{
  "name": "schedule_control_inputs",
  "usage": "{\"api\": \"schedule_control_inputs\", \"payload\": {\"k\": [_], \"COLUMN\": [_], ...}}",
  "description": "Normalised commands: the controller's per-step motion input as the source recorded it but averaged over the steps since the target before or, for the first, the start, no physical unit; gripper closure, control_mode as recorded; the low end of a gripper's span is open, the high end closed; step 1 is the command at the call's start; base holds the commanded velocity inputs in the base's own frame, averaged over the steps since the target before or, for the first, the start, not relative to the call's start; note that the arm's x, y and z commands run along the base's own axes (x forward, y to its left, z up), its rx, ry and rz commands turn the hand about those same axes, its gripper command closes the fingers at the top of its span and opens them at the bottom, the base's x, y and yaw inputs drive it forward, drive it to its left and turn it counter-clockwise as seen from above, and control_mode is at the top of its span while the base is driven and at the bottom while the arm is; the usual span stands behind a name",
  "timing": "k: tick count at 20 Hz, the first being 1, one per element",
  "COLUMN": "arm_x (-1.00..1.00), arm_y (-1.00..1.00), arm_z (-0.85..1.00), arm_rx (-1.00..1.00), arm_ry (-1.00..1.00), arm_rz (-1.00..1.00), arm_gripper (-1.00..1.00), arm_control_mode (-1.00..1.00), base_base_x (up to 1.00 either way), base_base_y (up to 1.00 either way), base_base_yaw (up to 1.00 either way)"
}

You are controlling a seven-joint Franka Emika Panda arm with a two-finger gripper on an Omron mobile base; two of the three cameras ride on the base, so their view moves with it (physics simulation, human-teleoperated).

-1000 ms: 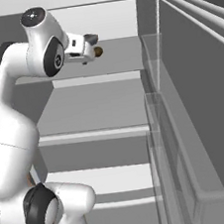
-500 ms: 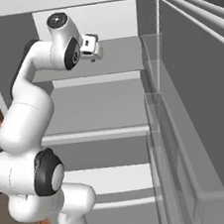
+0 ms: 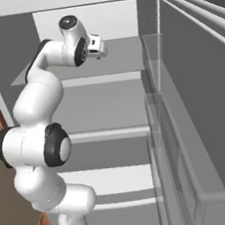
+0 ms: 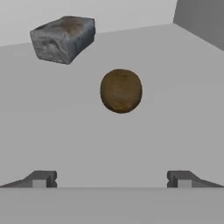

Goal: Pick the two kiwis from the fridge and place them on the plate next to the blender to make a fruit smoothie.

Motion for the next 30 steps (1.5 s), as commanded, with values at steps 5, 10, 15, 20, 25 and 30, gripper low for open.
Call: {"api": "schedule_control_inputs", "payload": {"k": [5,10,15,20,25,30], "arm_x": [0.35,0.48,0.37,0.3,0.26,0.13], "arm_y": [-0.04,-0.04,-0.12,-0.07,0.0,0.0], "arm_z": [-0.01,-0.13,-0.08,-0.05,-0.15,-0.25], "arm_rx": [0.0,0.0,0.0,0.0,0.0,0.0], "arm_ry": [0.03,0.07,0.07,0.01,0.0,0.0], "arm_rz": [0.0,0.0,0.0,0.0,0.0,0.0], "arm_gripper": [-1.0,-1.0,-1.0,-1.0,-1.0,1.0], "arm_control_mode": [-1.0,-1.0,-1.0,-1.0,-1.0,-1.0], "base_base_x": [0.0,0.0,0.0,0.0,0.0,0.0], "base_base_y": [0.0,0.0,0.0,0.0,0.0,0.0], "base_base_yaw": [0.0,0.0,0.0,0.0,0.0,0.0]}}
